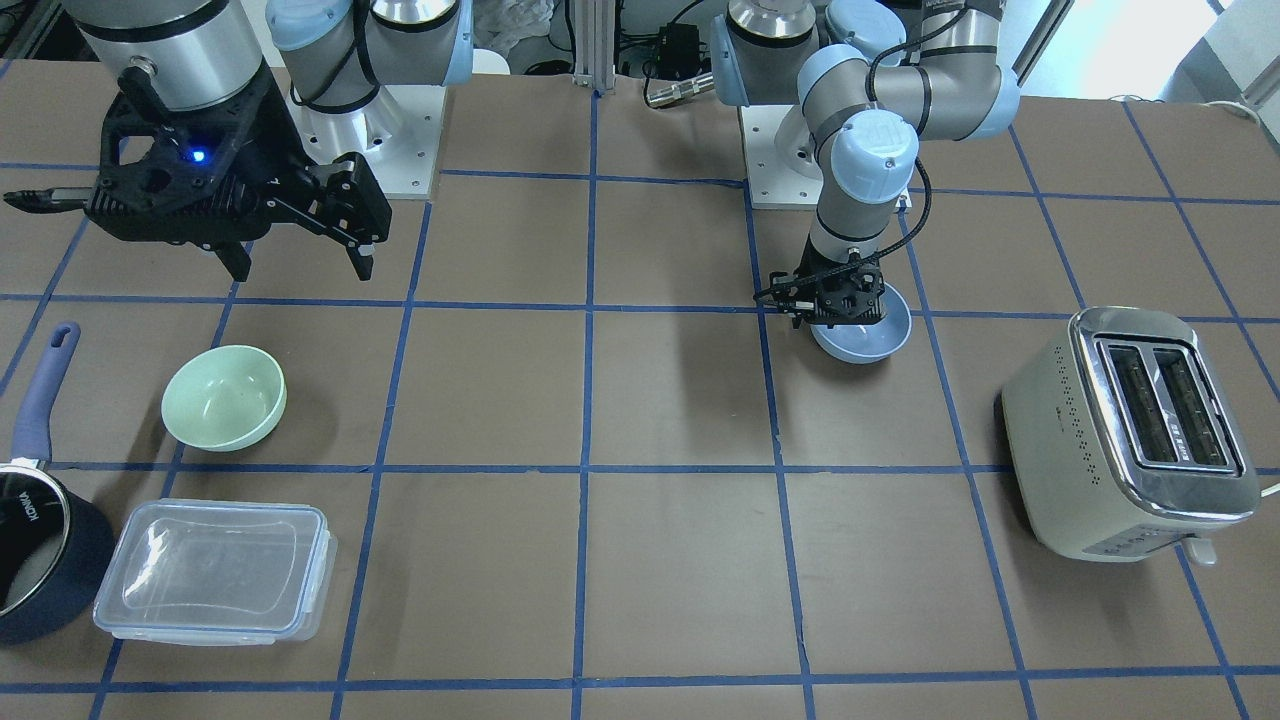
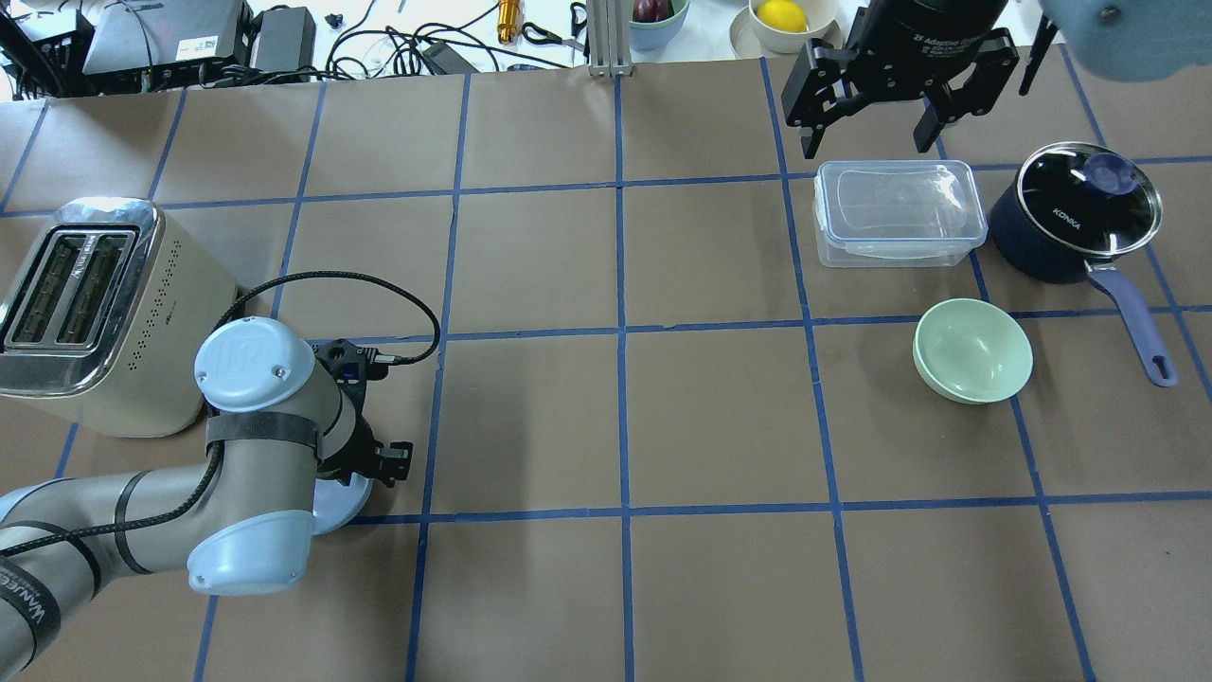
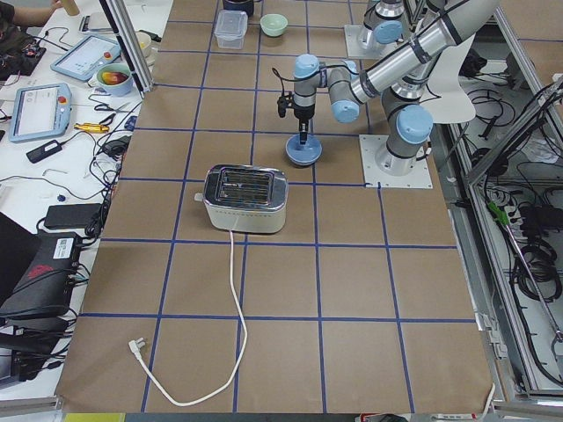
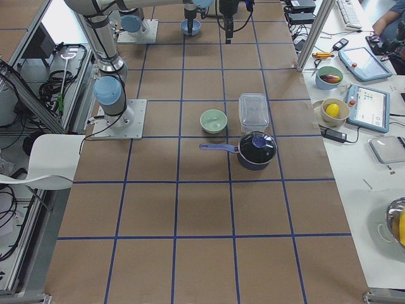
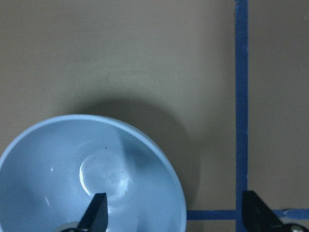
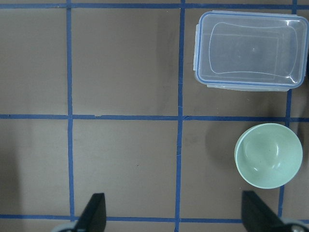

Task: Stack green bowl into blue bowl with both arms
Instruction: 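Grasp the light blue bowl rim with the left gripper and lift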

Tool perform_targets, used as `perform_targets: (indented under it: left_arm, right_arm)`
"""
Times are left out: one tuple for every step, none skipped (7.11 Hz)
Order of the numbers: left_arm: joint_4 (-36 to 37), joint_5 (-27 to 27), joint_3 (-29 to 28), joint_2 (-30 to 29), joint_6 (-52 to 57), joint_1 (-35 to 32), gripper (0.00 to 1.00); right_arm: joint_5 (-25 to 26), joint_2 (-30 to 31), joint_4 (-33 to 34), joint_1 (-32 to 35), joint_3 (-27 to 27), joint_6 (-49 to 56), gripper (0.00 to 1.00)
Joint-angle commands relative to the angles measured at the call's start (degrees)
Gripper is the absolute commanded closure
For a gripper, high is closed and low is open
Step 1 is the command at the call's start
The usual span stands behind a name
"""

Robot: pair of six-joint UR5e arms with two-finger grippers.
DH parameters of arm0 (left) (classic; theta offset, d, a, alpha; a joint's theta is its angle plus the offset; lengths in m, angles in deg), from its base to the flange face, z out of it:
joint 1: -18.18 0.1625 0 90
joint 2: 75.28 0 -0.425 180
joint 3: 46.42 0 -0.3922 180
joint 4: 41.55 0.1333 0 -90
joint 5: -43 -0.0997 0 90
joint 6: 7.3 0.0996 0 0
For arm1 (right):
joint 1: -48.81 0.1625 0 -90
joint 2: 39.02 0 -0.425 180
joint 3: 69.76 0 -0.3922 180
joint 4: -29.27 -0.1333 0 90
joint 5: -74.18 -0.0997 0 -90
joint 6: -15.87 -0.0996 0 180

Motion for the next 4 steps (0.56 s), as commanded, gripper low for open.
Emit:
perform_targets:
  left_arm:
    - [0.3,0.3,-0.9,-0.1,-3.3,-0.6,1.0]
    - [-0.2,3.2,-3.7,-0.4,-11.4,-2.1,1.0]
    - [-4.2,4.6,-9.2,-1.5,-14.1,-6.0,1.0]
    - [-7.0,5.4,-14.8,-4.4,-21.4,-9.6,1.0]
  right_arm:
    - [0.1,-0.1,0.0,-0.4,-0.1,0.1,0.0]
    - [0.2,-0.3,0.1,-1.1,-0.1,2.6,0.0]
    - [0.4,-0.7,0.1,-2.8,0.0,6.0,0.0]
    - [0.3,-1.1,-0.3,-6.5,0.5,10.6,0.0]
